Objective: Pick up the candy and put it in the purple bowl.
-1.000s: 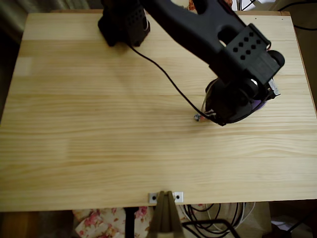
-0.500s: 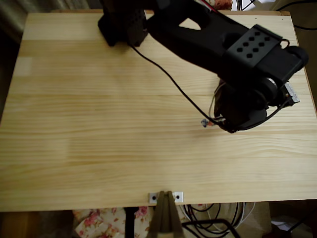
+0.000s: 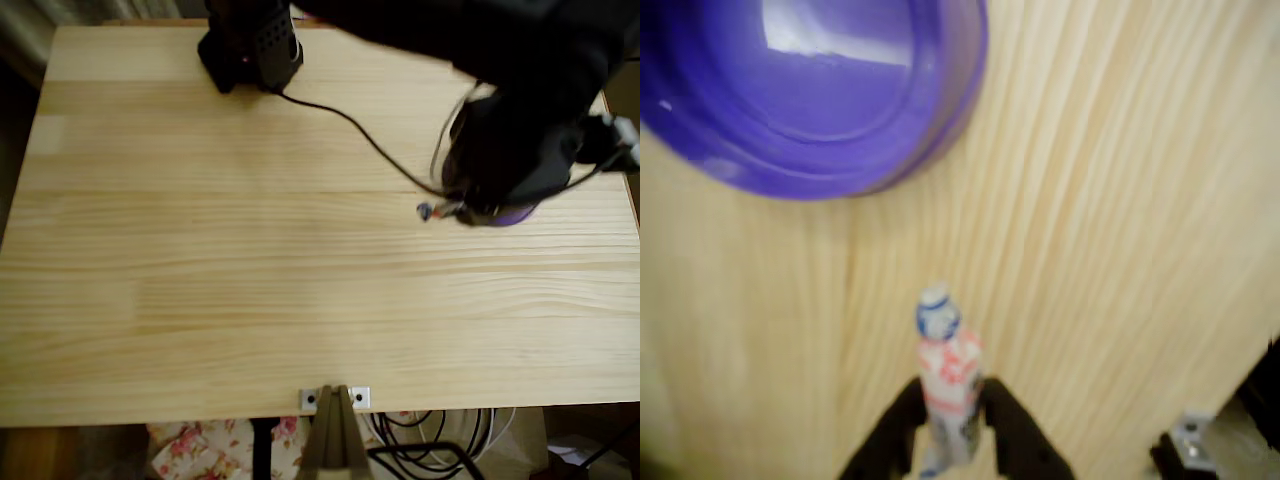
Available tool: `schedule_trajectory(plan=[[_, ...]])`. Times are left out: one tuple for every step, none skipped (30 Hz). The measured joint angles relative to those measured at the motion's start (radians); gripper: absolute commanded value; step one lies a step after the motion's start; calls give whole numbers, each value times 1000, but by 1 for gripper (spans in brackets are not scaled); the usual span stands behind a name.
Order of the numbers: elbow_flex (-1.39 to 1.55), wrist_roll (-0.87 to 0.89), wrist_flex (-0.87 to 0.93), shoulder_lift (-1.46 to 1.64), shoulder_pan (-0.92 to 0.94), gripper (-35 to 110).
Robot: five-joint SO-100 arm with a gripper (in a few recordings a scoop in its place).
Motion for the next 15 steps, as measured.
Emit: schedule_trajectory(plan=[[14,15,0,28,-12,0],[26,32,0,54,-25,0],[41,49,0,77,-37,0],[51,66,0,95,-51,0],[55,78,0,106,-63,0],[63,92,0,118,-77,0],[71,107,0,130,-91,0],[83,123,-3,143,-103,0],[103,140,-12,155,-118,0],[126,156,-17,169,-135,0],[146,169,-21,178,-152,0],[170,187,-38,189,-169,0],[196,206,-63,198,-186,0],[219,224,-86,206,-199,0],[250,236,-107,219,-215,0]])
